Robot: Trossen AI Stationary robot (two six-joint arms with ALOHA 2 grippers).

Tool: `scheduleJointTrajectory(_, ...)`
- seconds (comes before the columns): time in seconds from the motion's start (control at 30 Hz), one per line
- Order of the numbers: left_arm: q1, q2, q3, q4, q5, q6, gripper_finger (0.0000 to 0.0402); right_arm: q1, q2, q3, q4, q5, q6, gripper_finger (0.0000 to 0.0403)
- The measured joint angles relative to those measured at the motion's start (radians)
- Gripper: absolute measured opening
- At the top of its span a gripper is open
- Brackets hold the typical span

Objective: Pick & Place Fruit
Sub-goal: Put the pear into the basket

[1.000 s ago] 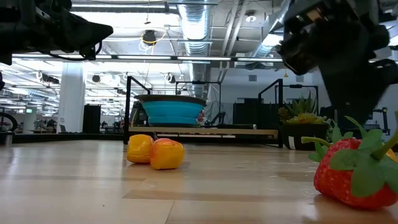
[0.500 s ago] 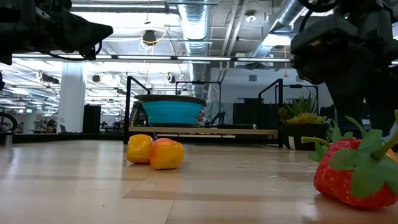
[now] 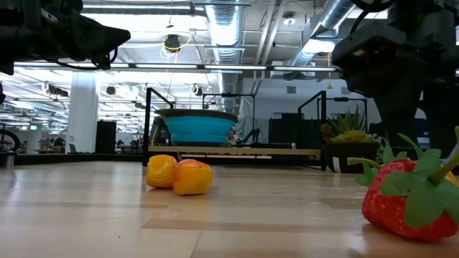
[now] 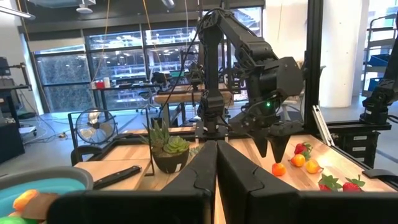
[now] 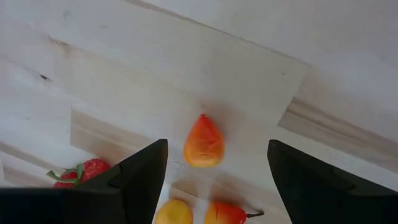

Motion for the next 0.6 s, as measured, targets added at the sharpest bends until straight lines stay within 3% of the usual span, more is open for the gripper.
scheduleJointTrajectory(0.23, 0.000, 0.000, 0.000, -0.002, 0.000, 0.000, 0.0004, 0.014, 0.000, 0.000, 0.002, 0.012, 0.033, 0.0270)
scheduleJointTrajectory(0.6, 0.000, 0.002, 0.000, -0.013, 0.000, 0.000, 0.0004, 0.020, 0.104, -0.001, 0.106, 0.025, 0.051, 0.0270)
